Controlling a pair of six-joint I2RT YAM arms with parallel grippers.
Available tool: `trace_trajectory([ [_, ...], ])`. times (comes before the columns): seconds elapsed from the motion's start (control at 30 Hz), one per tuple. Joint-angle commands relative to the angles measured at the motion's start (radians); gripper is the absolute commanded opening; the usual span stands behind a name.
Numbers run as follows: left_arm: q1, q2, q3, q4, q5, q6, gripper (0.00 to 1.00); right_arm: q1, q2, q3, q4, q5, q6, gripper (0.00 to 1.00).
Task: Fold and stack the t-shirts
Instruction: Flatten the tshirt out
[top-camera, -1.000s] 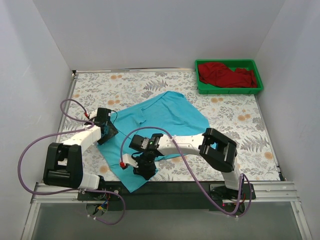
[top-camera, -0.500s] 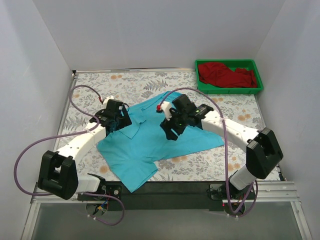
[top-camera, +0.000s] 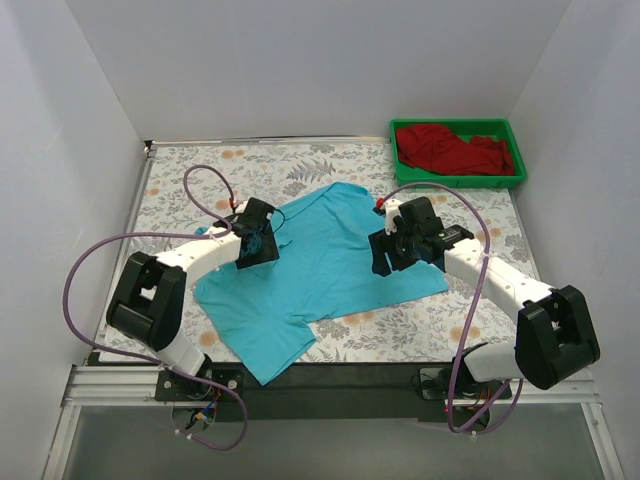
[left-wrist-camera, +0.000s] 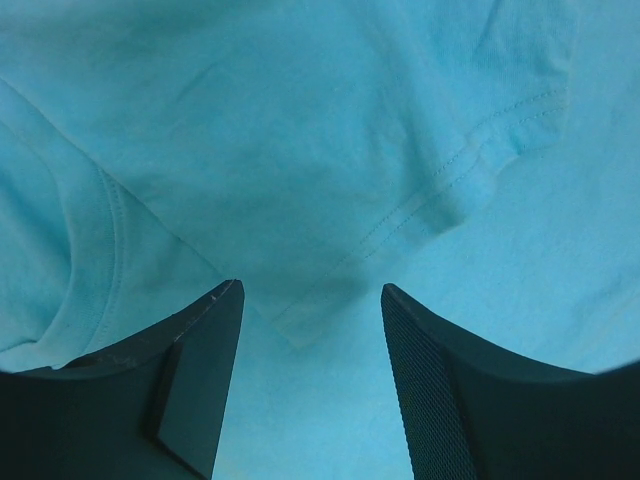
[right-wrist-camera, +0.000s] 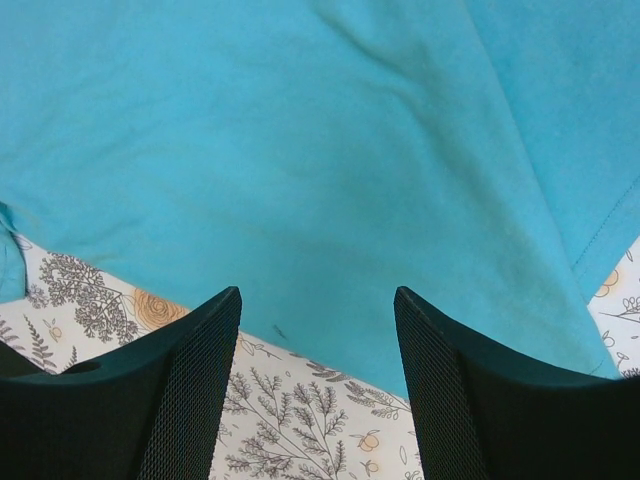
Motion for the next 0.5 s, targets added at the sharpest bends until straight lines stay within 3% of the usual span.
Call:
trace_trajectory([
  [0.0,-0.014,0.012,0.058,-0.072,-0.049,-0.039,0.54,-0.017,-0.032,-0.012,0.055,-0.006,0.027,0.59],
  [0.27,-0.032,0.027,0.031,-0.115,-0.043,-0.144,0.52,-0.034,-0.034,-0.037,0.070,-0.007,0.031,0.58],
  [0.47,-0.045,0.045,0.023,-0.089,-0.038,-0.155,0.44,-0.038,-0.037,-0.052,0.080,-0.010,0.031,0.59],
])
